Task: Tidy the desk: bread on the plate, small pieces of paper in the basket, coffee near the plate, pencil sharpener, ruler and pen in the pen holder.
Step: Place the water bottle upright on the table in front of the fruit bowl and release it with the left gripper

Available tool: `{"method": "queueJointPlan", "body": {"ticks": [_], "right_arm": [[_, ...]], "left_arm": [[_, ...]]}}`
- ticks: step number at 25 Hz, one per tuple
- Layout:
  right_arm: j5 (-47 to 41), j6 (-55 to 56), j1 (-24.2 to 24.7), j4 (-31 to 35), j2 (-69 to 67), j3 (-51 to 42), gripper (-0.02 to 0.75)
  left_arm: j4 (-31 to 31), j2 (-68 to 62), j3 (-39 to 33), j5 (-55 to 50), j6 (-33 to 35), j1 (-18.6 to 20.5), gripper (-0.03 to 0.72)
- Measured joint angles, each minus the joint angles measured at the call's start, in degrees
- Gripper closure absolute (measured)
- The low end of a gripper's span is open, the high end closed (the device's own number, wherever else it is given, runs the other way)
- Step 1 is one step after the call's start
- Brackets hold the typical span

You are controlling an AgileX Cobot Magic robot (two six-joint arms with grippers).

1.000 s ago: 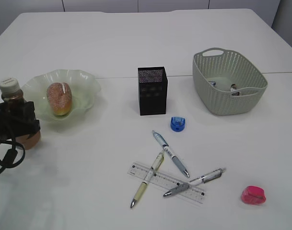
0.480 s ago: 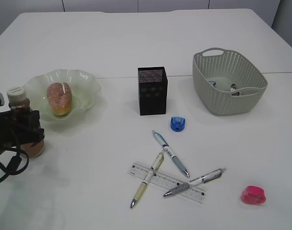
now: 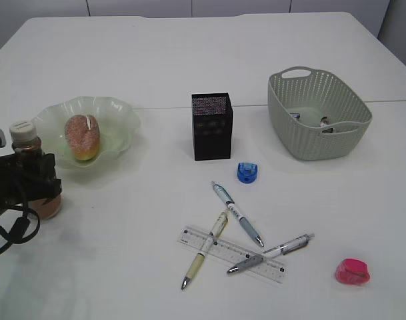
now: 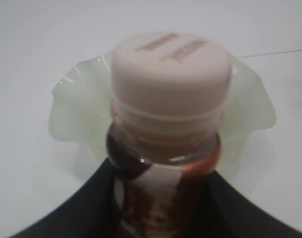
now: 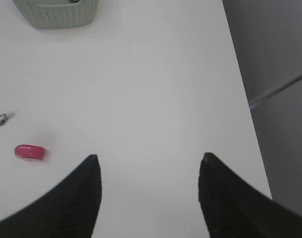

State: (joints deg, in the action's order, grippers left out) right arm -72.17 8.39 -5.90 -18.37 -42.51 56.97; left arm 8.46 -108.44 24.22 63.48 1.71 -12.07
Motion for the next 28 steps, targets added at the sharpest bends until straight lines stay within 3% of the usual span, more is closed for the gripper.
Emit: {"method": "queueJointPlan", "body": {"ticks": [20, 28], "right_arm": [[-0.11, 0.0, 0.0, -0.1, 0.0, 0.0, 0.252], [-0.11, 0.0, 0.0, -0.1, 0.0, 0.0, 0.251]], "left_arm": [[-0.09, 0.0, 0.0, 0.0, 0.0, 0.0, 0.367], [-0.21, 0.0, 0.0, 0.0, 0.0, 0.0, 0.278]]}}
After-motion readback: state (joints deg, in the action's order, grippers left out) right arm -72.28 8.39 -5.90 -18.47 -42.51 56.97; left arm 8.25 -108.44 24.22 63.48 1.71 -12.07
